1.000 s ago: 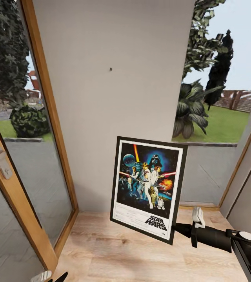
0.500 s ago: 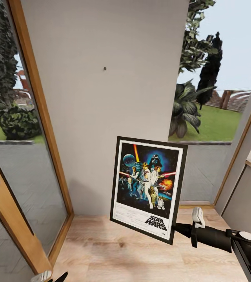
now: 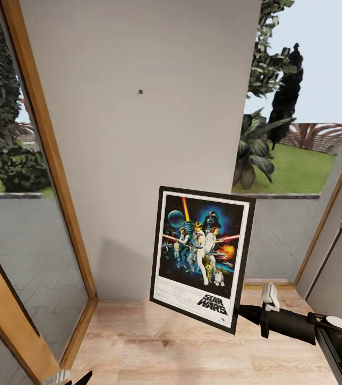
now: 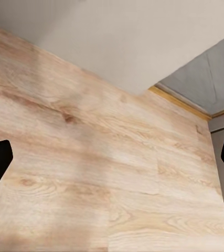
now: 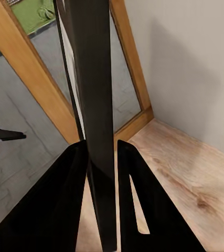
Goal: Pick up the poster from the kitchen countertop and hang it on one of the wall nails in the kitchen.
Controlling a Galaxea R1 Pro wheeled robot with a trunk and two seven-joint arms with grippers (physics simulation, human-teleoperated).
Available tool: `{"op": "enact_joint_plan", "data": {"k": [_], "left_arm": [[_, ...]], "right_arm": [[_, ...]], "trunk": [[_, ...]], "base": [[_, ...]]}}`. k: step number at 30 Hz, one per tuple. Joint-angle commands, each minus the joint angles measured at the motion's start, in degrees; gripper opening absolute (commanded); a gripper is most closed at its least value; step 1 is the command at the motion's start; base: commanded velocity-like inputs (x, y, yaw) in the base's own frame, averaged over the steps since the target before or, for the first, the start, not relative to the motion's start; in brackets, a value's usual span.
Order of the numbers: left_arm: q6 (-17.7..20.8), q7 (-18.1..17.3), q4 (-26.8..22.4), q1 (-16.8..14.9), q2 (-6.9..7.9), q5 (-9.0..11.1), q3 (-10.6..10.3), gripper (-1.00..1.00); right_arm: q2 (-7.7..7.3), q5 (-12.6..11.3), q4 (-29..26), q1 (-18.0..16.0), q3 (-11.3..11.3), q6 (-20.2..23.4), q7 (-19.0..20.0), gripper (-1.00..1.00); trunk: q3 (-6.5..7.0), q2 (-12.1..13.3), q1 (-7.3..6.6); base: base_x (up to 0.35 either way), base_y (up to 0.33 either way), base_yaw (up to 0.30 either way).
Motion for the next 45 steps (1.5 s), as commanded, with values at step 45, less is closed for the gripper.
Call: {"op": "enact_joint_plan", "data": {"k": [45], "left_arm": [[-0.31, -0.05, 0.17, -0.04, -0.35, -0.47, 0.41, 1.0]], "right_arm": [[0.08, -0.21, -3.82, -0.04, 1.42, 1.28, 0.83, -1.0]], "trunk": [[-0.07, -0.07, 0.05]], "base": [[0.186, 0.0, 0.0]]}}
